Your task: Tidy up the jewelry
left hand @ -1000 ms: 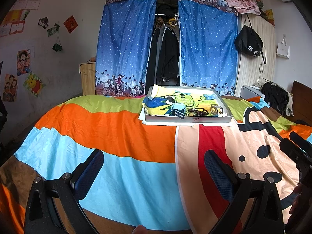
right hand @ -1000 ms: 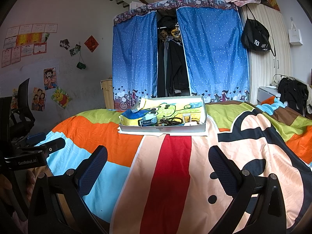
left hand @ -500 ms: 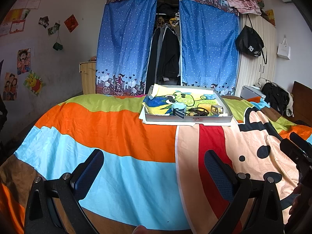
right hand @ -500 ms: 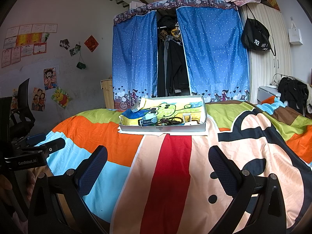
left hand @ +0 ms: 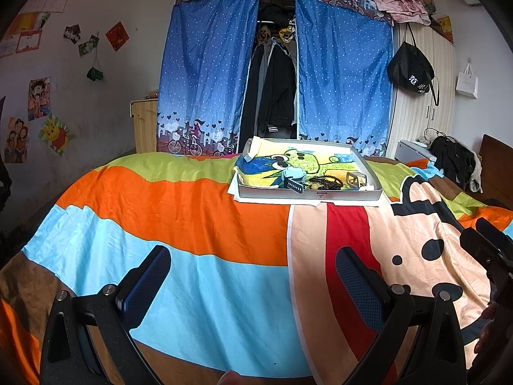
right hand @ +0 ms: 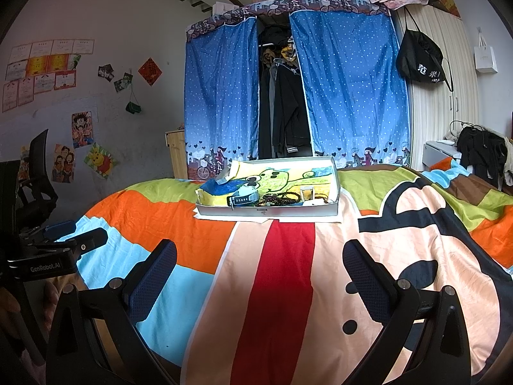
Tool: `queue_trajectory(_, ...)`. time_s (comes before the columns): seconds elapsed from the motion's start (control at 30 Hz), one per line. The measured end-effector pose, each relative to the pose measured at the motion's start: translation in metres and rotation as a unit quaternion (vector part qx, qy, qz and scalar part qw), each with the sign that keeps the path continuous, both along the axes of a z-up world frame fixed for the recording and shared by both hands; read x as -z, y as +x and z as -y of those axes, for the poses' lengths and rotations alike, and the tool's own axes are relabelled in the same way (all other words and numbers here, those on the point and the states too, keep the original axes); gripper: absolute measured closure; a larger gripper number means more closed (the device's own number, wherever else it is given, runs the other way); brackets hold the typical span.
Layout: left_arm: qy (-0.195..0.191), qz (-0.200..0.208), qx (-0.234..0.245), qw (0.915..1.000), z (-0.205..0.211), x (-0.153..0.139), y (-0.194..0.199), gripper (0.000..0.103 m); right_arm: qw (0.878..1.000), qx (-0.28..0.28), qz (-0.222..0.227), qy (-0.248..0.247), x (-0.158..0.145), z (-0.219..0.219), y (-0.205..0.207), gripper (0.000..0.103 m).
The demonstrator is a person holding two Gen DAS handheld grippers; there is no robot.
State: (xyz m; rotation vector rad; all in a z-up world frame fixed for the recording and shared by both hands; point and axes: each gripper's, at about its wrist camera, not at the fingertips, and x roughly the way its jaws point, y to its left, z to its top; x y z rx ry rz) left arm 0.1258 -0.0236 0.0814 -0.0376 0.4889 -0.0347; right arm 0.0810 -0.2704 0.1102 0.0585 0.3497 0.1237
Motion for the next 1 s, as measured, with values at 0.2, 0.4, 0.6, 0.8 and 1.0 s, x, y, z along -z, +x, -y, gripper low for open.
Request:
queue_trajectory(0.2, 0.0, 0.0, 0.0, 1.0, -0.0012, -0.0002, 0.0009, 0.0, 1.0, 0.0, 0.0, -0.001, 0.0004, -0.0001, -0.0002, 0.001)
queue_trajectory(0.4, 0.0, -0.001, 0.0, 1.0, -0.0008, 0.0001, 0.0005, 0.0, 1.0, 0.0, -0.001, -0.001, 0.0015, -0.0012, -0.0016, 0.001)
queue_trajectory(0.6, 0.0, -0.001, 0.0, 1.0, -0.001, 0.0001, 0.0007, 0.0, 1.0, 0.0, -0.001, -0.001, 0.0019, -0.0011, -0.0014, 0.001)
queue_trajectory(0.8, 0.0, -0.001, 0.0, 1.0, -0.0008, 0.0, 0.0002, 0.0, 1.0, 0.0, -0.002, 0.0, 0.0019, -0.0014, -0.0021, 0.001)
queue_trajectory(1.0, -0.003, 0.0, 0.001, 1.0, 0.0, 0.0016, -0.001, 0.0, 1.0, 0.0, -0.002, -0.001, 0.003, -0.0021, -0.003, 0.001)
